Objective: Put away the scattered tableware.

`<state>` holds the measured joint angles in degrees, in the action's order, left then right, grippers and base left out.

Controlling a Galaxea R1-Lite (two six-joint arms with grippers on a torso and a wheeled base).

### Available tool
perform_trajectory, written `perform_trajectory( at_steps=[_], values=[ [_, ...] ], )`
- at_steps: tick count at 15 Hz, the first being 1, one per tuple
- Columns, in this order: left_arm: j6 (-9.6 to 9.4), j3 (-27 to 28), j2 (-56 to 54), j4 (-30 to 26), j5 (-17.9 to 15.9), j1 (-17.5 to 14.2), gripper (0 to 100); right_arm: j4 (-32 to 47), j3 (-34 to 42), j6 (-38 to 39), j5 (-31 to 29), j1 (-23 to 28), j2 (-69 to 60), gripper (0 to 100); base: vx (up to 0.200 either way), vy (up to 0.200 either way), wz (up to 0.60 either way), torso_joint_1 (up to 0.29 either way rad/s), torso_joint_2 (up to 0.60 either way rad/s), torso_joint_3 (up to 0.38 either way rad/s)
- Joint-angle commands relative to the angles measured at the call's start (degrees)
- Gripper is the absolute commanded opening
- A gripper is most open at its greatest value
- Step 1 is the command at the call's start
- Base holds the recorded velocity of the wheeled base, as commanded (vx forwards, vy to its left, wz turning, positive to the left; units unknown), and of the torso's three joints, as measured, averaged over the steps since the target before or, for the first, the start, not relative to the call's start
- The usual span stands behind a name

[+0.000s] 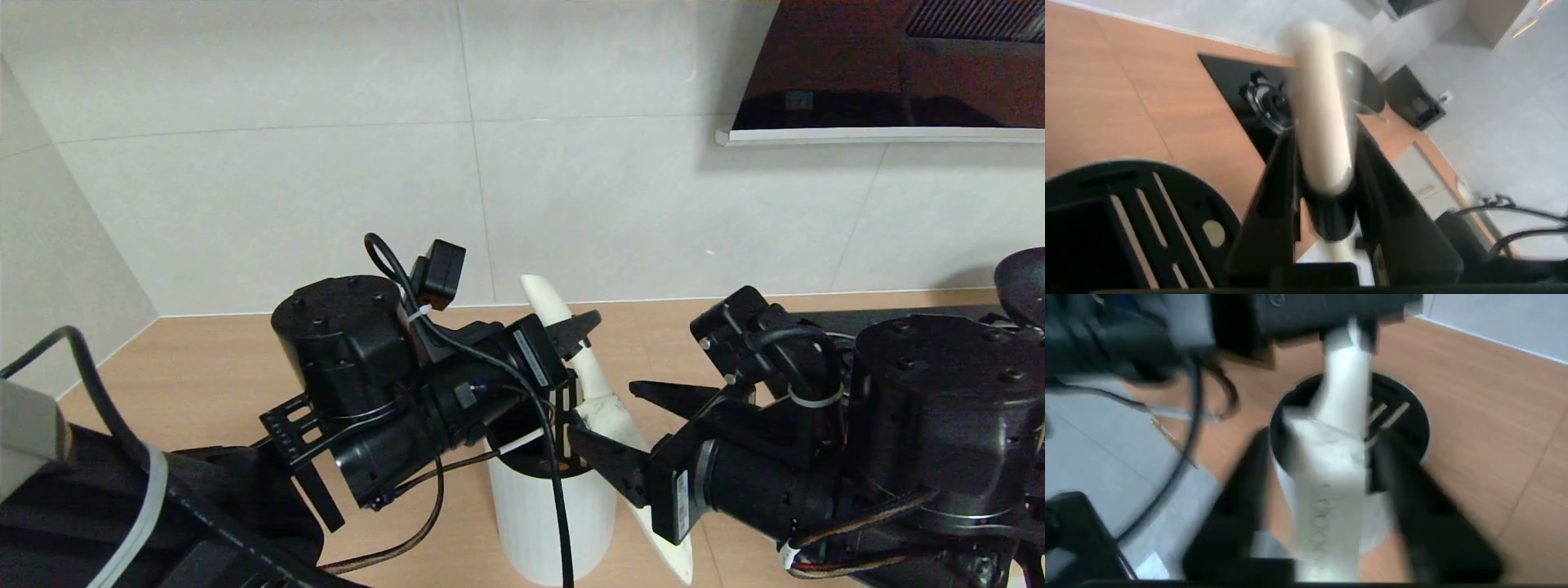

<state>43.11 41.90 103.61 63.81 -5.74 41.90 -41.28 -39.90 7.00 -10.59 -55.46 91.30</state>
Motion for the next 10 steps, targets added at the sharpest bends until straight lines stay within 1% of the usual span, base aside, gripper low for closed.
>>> perform_trajectory(
  at_steps=[1, 2, 3, 4, 5, 6, 7, 8, 10],
  values=[
    [-0.22, 0.11, -1.92, 0.18, -0.06, -0.06, 0, 0.06, -0.35, 0.21, -0.30, 0.00, -1.03, 100, 0.000, 0.000, 0.00, 0.000, 0.00, 0.000],
    [-1.53, 0.11, -3.94, 0.18, -0.06, -0.85, 0, 0.14, -0.35, 0.12, -0.92, 0.17, -2.70, 100, 0.000, 0.000, 0.00, 0.000, 0.00, 0.000],
    [-1.53, 0.11, -3.94, 0.18, -0.06, -0.85, 0, 0.14, -0.35, 0.12, -0.92, 0.17, -2.70, 100, 0.000, 0.000, 0.00, 0.000, 0.00, 0.000],
    [-4.96, 0.02, -9.65, -0.17, -0.06, -2.88, 0, 0.76, -0.27, -0.32, -1.01, 2.37, -7.98, 100, 0.000, 0.000, 0.00, 0.000, 0.00, 0.000],
    [-7.60, -0.06, -11.59, 0.00, -0.15, -4.72, 0, 1.20, -0.35, -1.11, -0.74, 4.48, -10.44, 100, 0.000, 0.000, 0.00, 0.000, 0.00, 0.000],
    [-9.00, -0.06, -12.73, 0.09, -0.15, -5.78, 0, 1.64, -0.44, -1.90, -0.66, 5.71, -11.58, 100, 0.000, 0.000, 0.00, 0.000, 0.00, 0.000],
    [-12.43, -0.06, -15.98, 0.18, -0.67, -8.41, 0, 3.92, -0.88, -3.92, -0.57, 9.05, -13.60, 100, 0.000, 0.000, 0.00, 0.000, 0.00, 0.000],
    [-14.28, -0.24, -18.35, 0.18, -1.64, -9.38, 0, 5.59, -1.15, -4.18, -0.48, 10.54, -14.39, 100, 0.000, 0.000, 0.00, 0.000, 0.00, 0.000],
    [-18.50, -1.29, -21.25, 0.18, -4.10, -11.40, 0, 6.30, -1.23, -4.27, -0.57, 11.07, -14.30, 100, 0.000, 0.000, 0.00, 0.000, 0.00, 0.000]
  ],
)
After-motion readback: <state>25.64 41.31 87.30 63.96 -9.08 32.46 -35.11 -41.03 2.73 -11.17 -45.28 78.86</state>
